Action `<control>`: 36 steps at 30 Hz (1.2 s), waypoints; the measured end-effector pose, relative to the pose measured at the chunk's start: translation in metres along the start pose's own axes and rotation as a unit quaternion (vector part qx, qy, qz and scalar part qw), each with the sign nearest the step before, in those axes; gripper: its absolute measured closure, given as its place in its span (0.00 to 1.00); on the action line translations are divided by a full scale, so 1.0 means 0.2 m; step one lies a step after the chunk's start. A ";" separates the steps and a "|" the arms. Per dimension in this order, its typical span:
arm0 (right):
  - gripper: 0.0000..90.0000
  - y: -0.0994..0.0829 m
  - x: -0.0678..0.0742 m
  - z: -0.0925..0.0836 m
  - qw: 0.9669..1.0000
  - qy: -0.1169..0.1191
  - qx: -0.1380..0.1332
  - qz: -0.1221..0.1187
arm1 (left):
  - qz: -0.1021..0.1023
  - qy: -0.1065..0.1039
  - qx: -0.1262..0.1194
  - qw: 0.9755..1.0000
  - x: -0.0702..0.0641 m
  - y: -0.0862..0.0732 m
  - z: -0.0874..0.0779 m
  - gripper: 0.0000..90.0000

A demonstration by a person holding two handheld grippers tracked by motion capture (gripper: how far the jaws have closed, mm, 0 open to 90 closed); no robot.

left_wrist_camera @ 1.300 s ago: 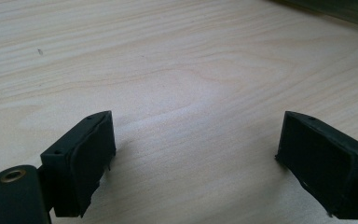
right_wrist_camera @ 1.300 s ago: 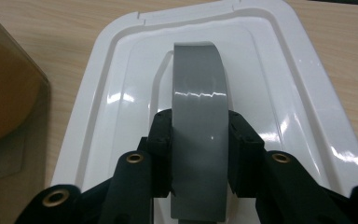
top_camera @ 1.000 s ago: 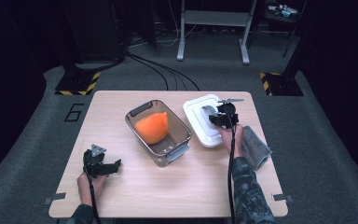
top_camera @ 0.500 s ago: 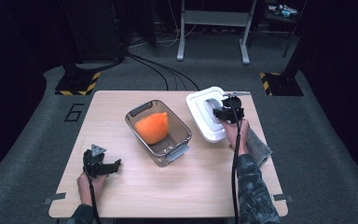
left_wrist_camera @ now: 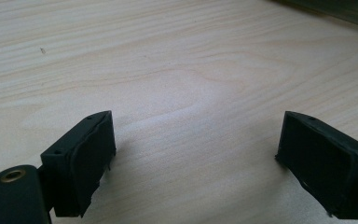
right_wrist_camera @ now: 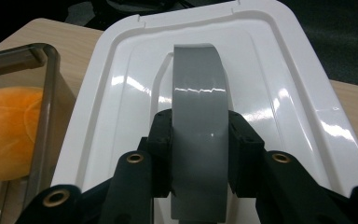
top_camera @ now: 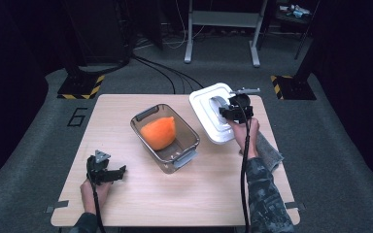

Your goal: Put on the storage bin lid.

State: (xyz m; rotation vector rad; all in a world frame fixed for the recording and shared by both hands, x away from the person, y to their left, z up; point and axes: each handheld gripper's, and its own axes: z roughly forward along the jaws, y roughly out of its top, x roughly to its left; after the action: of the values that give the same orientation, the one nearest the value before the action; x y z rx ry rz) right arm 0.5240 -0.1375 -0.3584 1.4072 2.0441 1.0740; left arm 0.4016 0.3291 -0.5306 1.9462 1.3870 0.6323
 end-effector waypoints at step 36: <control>0.74 0.08 0.49 0.01 0.994 0.095 0.007 -0.044 | 0.001 0.000 0.002 1.000 0.00 0.00 0.00 0.12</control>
State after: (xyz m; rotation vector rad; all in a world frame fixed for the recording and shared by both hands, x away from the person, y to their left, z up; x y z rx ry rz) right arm 0.4965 -0.0434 -0.3395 1.2505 2.2282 1.1979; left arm 0.4013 0.3293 -0.5303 1.9508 1.3867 0.6312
